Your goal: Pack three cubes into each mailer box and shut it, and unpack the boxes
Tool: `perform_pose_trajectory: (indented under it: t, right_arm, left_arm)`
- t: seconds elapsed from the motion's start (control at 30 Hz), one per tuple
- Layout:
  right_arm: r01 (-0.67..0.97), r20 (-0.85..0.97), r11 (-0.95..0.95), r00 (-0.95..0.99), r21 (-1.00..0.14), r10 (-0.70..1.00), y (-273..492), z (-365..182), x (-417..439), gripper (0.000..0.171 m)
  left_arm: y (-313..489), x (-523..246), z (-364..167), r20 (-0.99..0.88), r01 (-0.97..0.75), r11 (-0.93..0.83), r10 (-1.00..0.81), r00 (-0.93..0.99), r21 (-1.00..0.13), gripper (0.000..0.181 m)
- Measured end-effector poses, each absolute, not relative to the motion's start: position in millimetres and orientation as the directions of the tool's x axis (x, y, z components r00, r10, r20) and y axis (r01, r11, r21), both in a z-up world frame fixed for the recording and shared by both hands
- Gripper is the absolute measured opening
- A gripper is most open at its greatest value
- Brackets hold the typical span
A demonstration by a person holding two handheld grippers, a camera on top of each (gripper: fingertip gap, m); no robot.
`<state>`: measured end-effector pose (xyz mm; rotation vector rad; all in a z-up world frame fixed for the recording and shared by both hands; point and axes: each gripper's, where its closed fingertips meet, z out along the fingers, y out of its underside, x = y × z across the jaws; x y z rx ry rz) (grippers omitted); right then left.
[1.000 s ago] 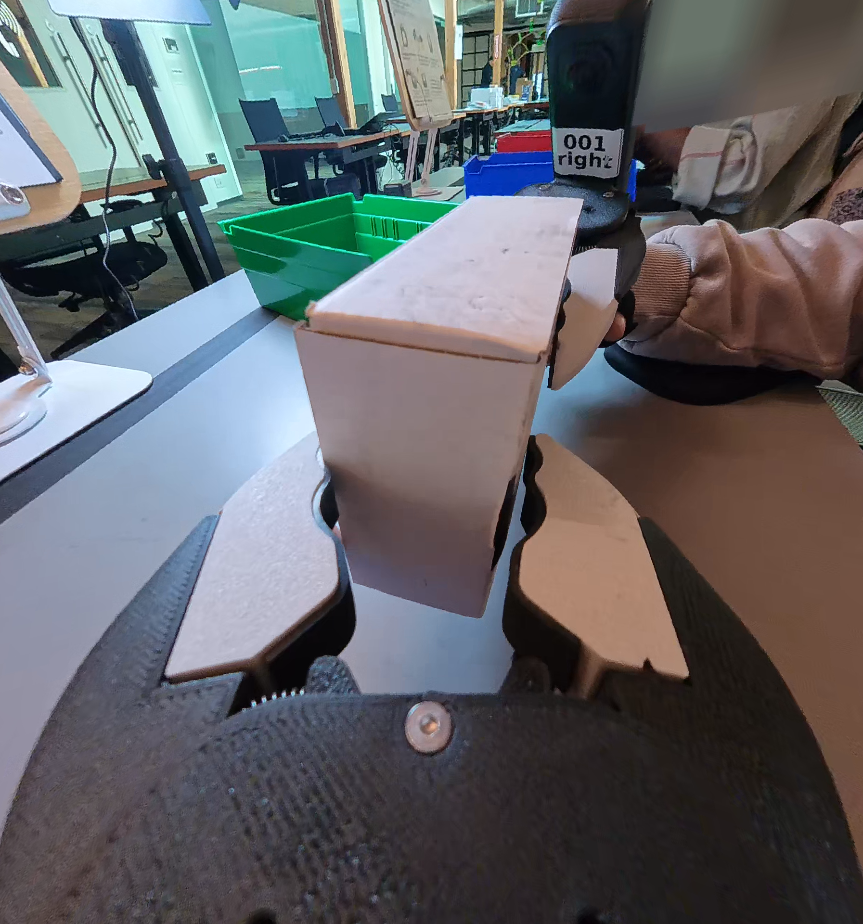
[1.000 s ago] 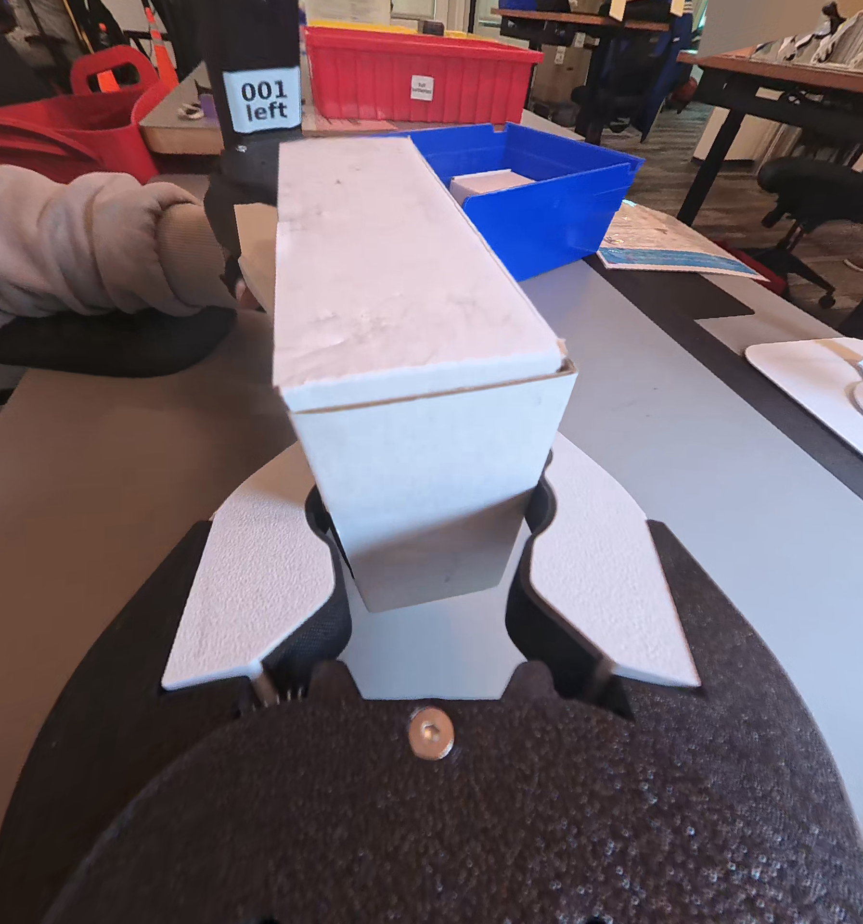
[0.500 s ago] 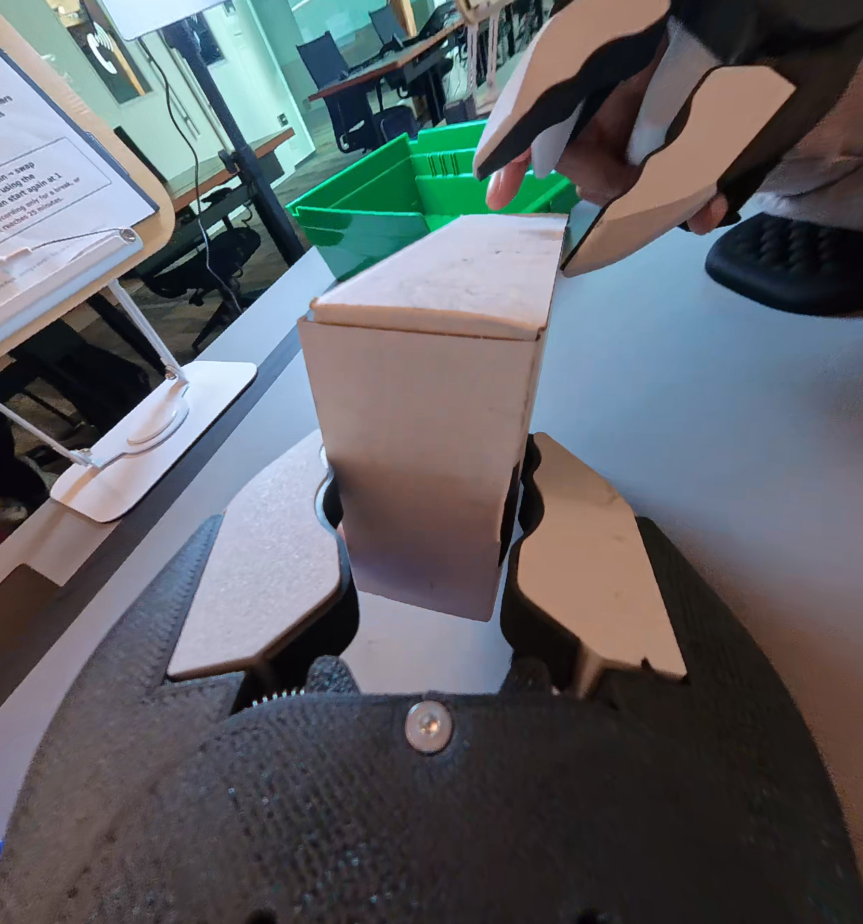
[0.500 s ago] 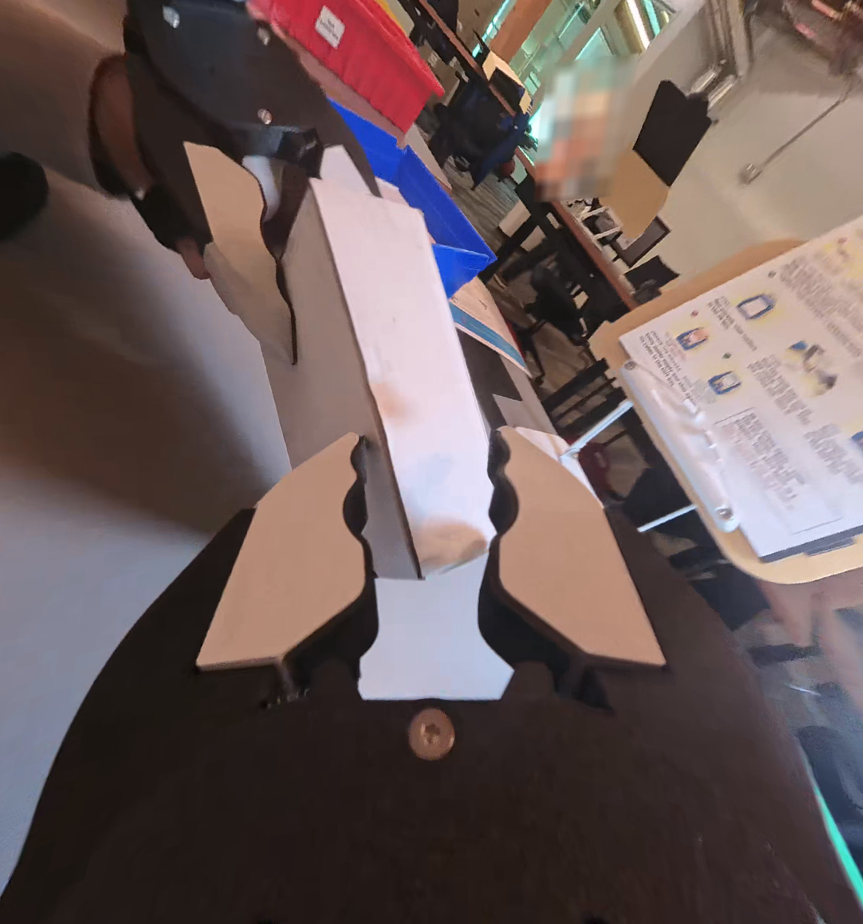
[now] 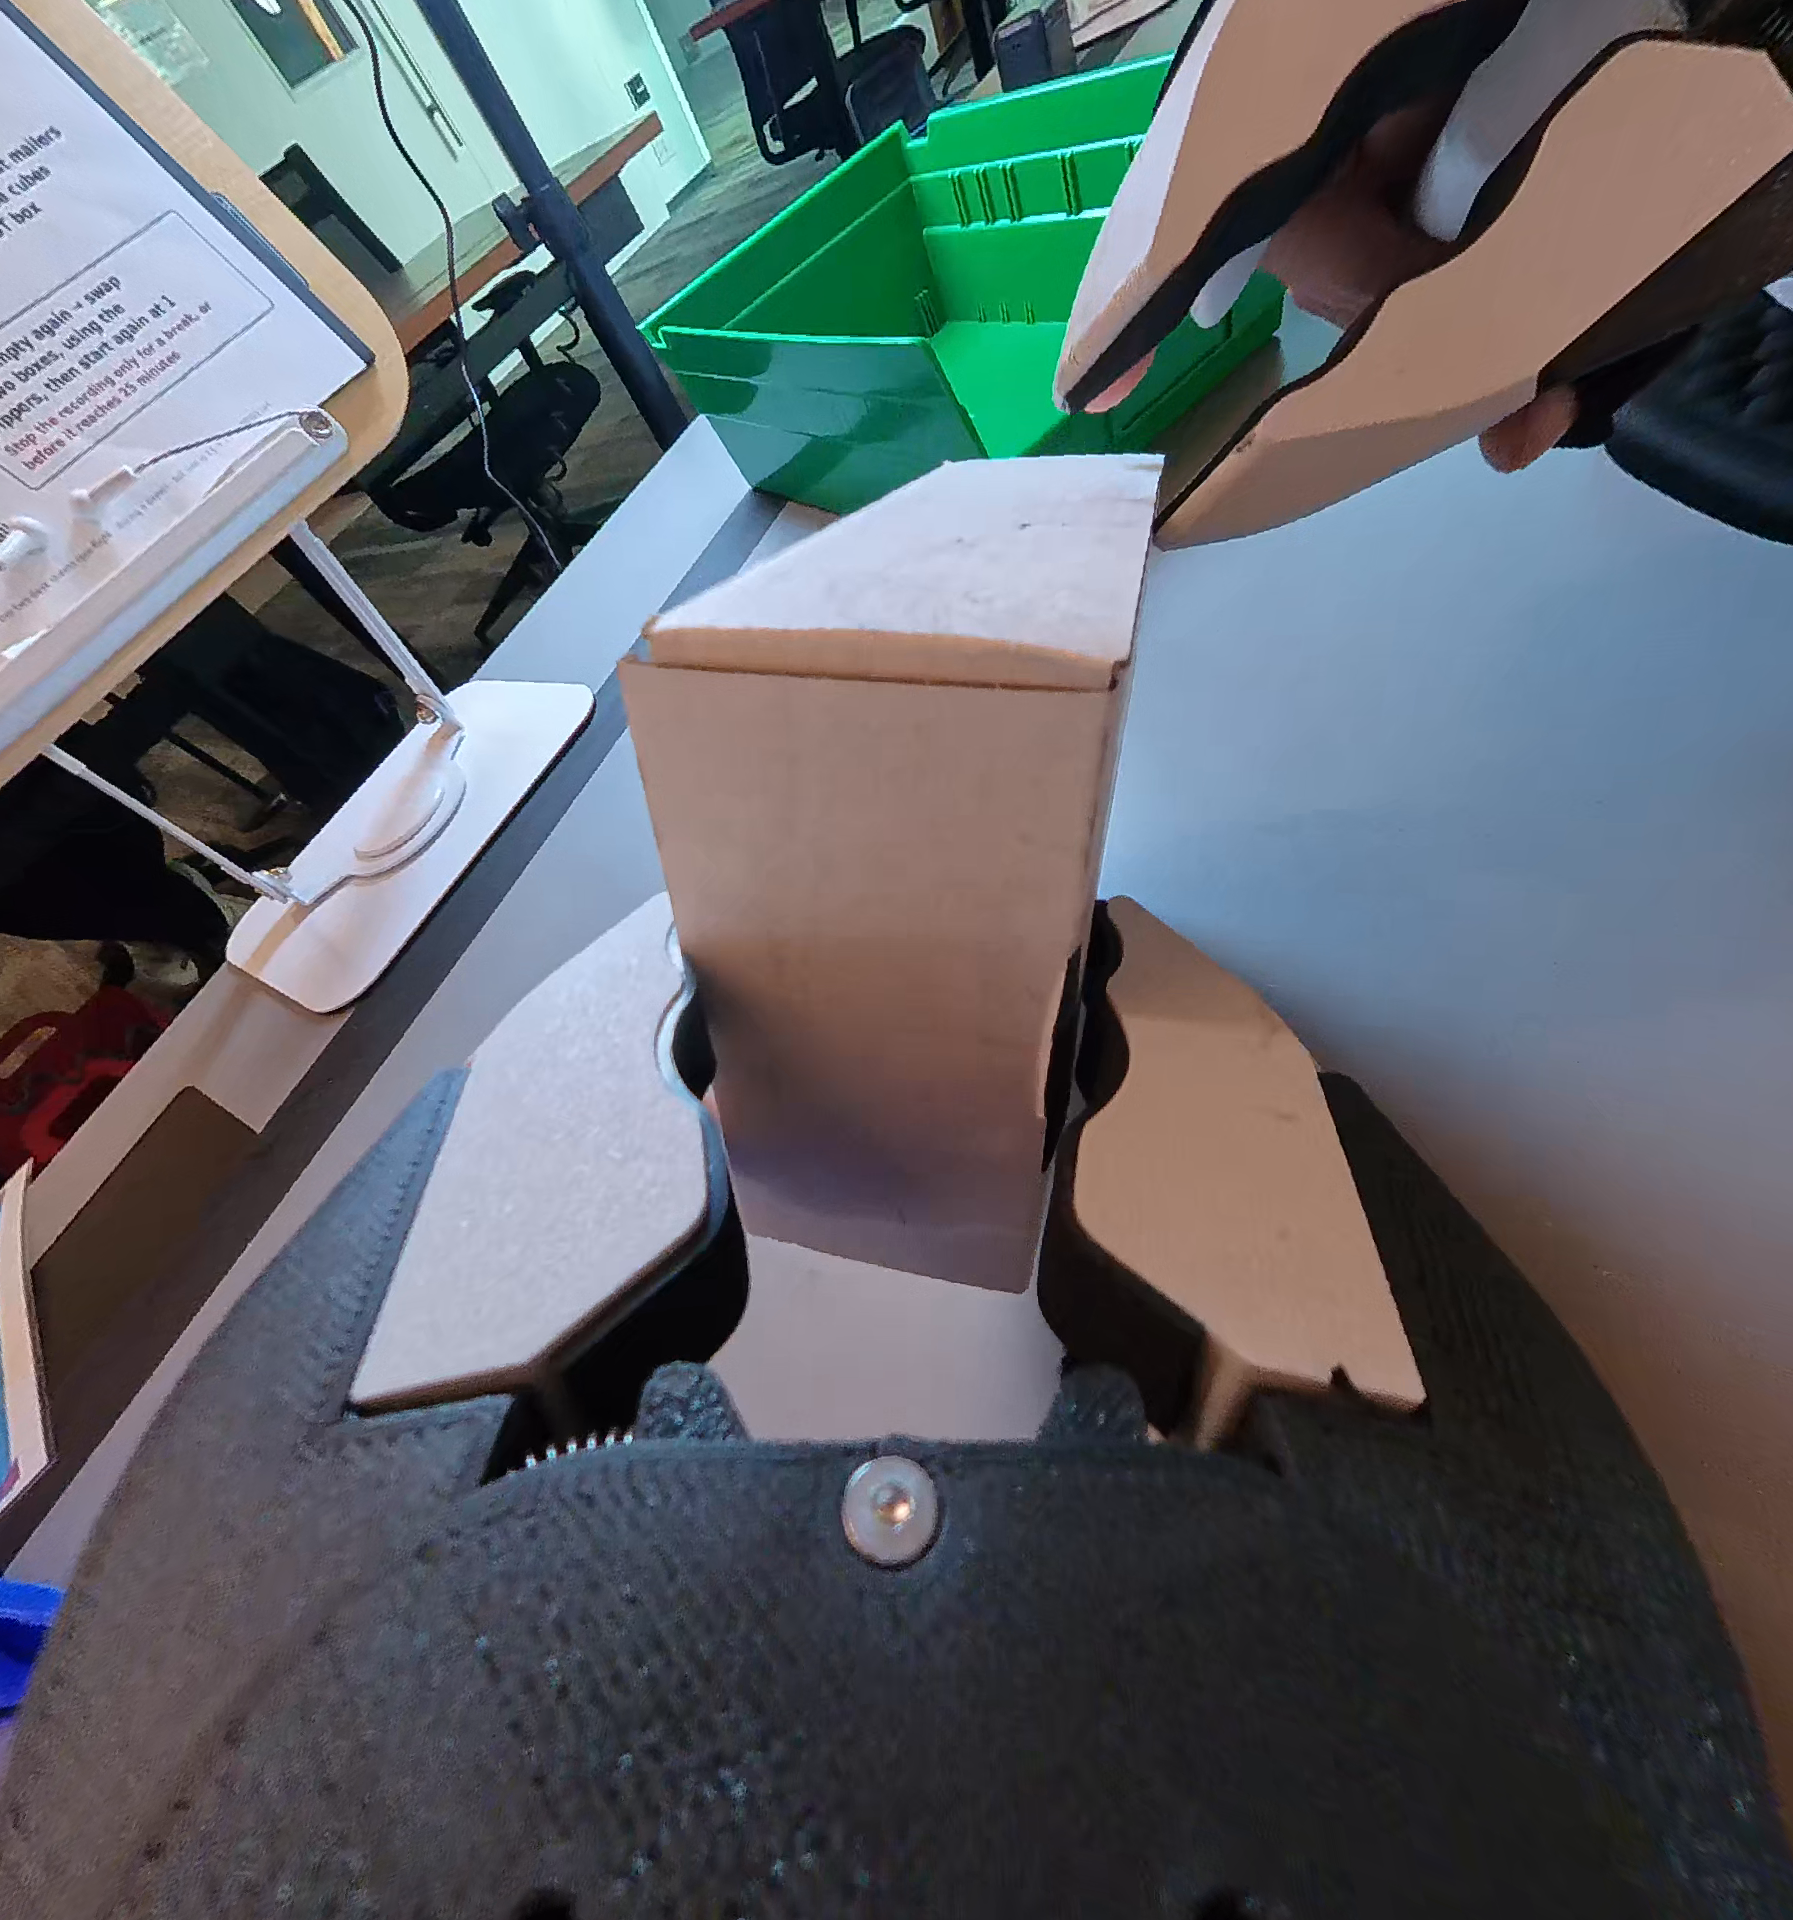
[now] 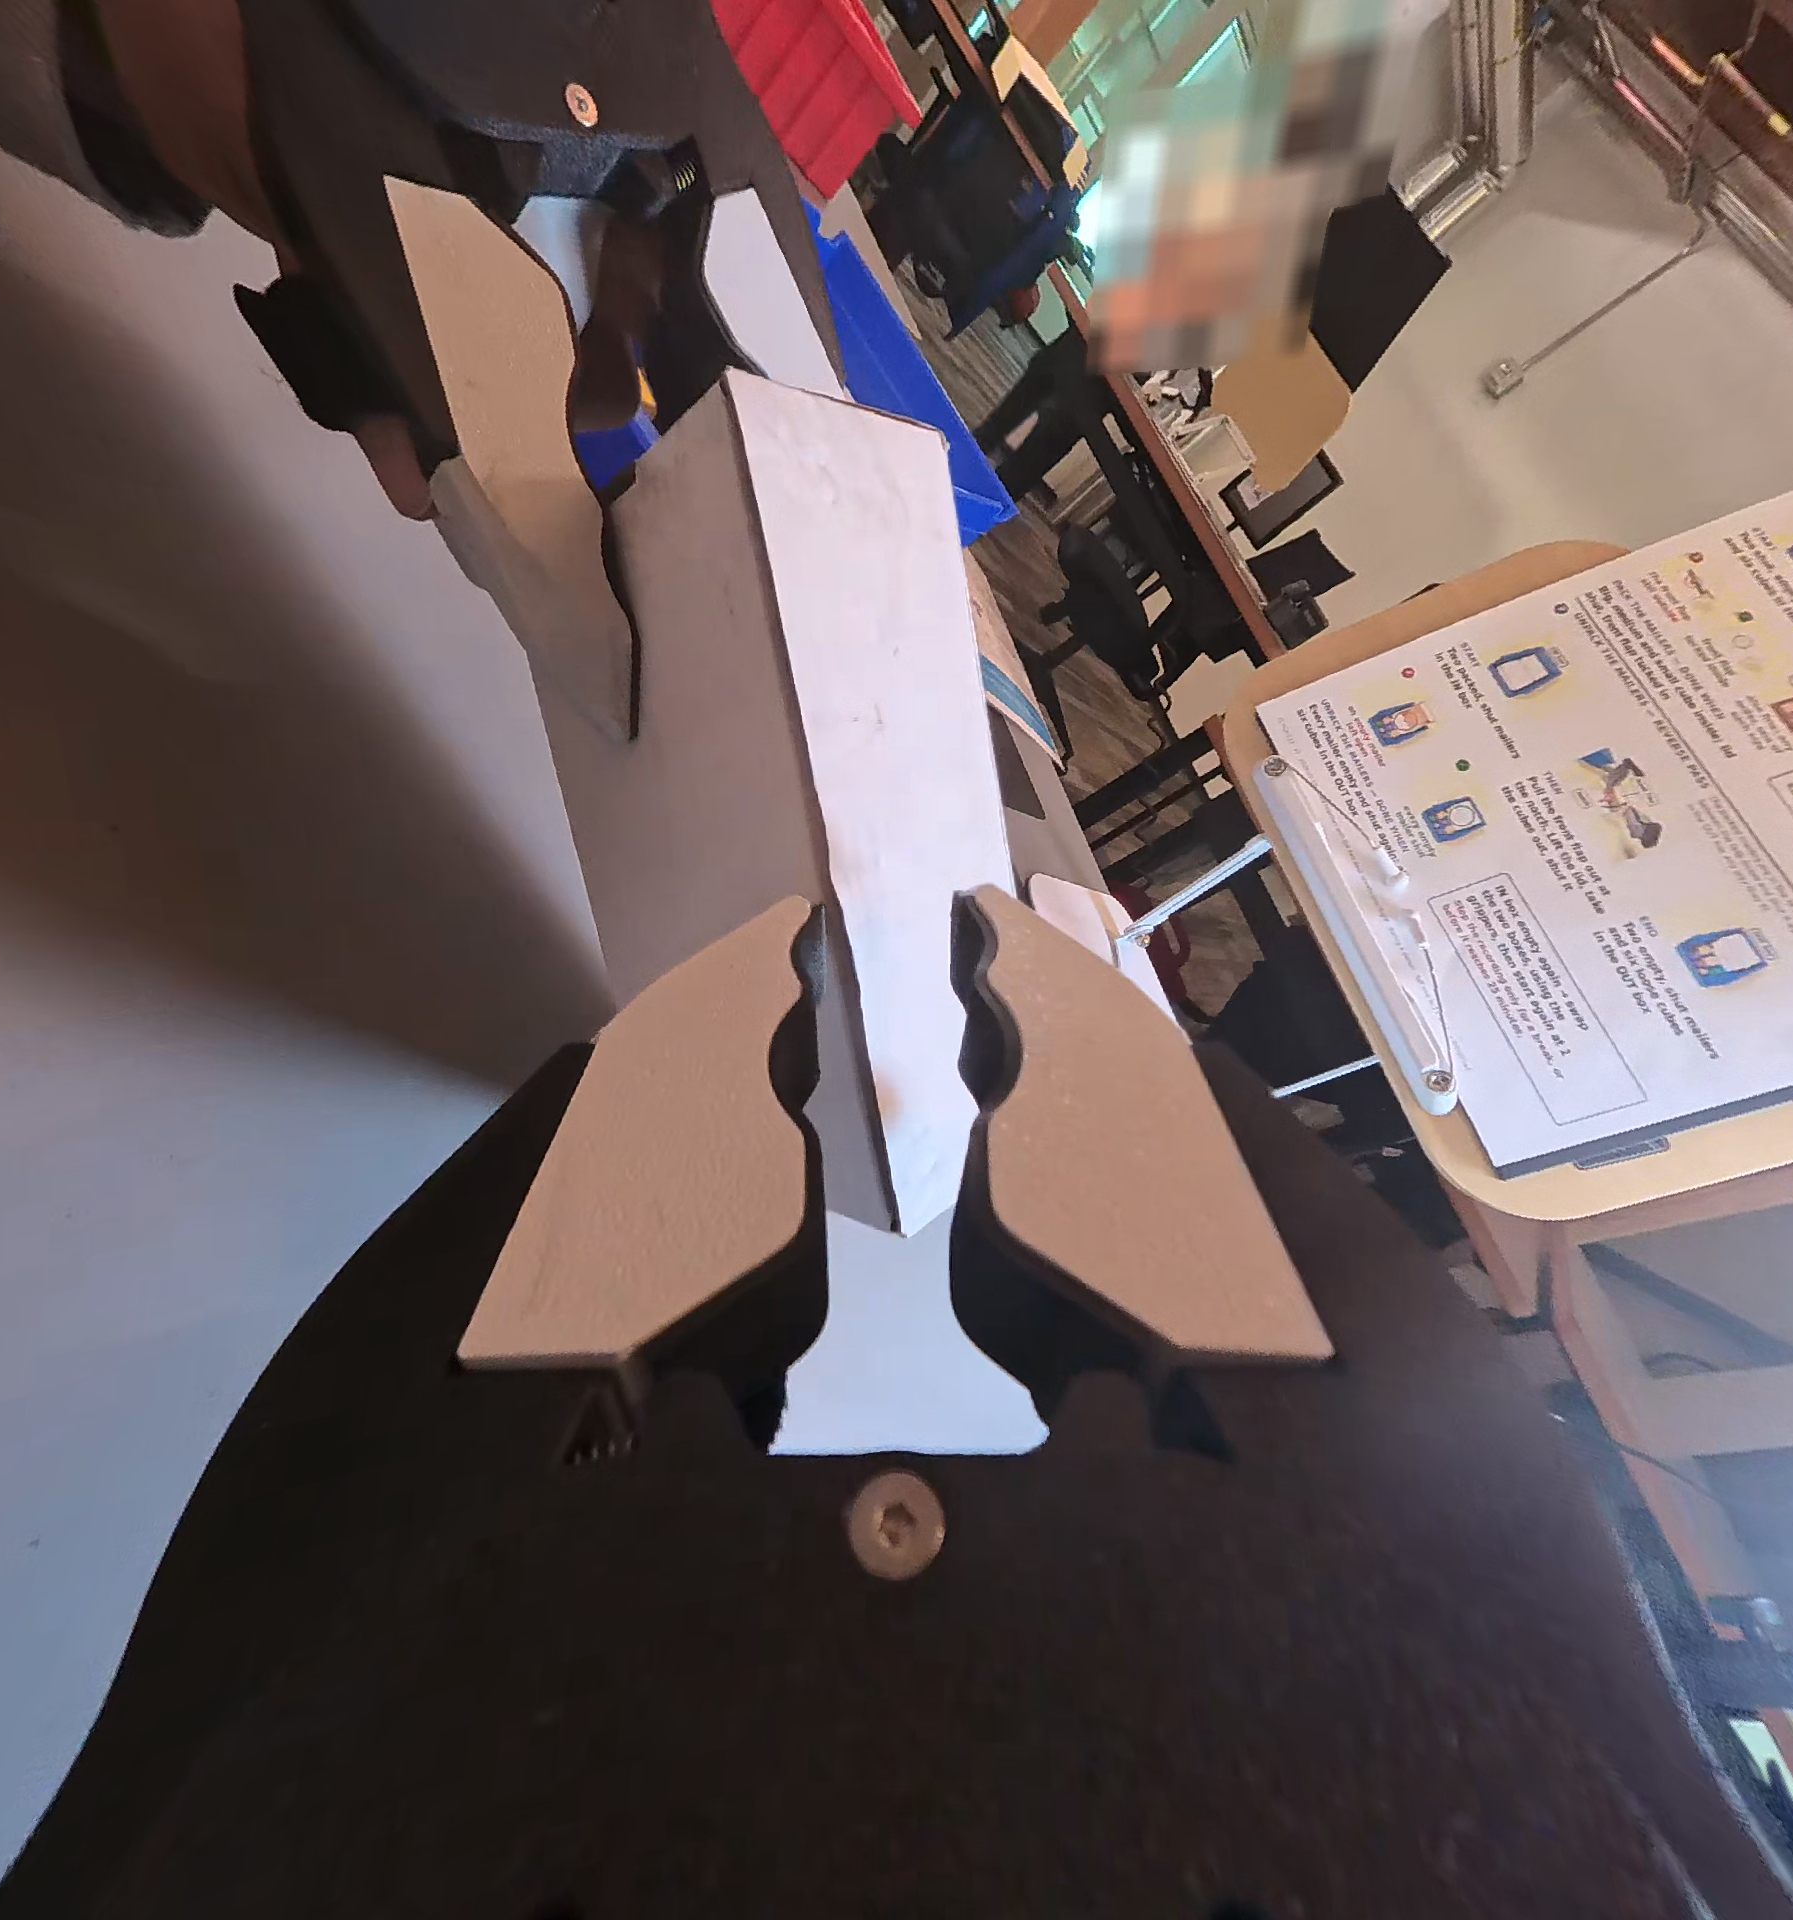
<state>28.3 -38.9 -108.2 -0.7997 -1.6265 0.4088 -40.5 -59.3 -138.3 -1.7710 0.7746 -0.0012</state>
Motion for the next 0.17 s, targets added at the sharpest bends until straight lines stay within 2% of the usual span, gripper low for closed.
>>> perform_pose_trajectory:
  t: [0.03,0.17]
  right_arm:
    - [0.279,0.716,0.696,-0.043,-0.661,0.697,-37.4,-108.3,28.2,0.023]
    - [0.293,0.704,0.683,-0.045,-0.669,0.708,-36.0,-109.6,27.8,0.022]
  left_arm:
    - [-59.9,-40.4,-137.7,-0.372,-0.496,-0.138,-0.5,0.782,-0.857,0.069]
    - [-61.9,-40.0,-136.9,-0.353,-0.489,-0.153,-0.514,0.782,-0.859,0.069]
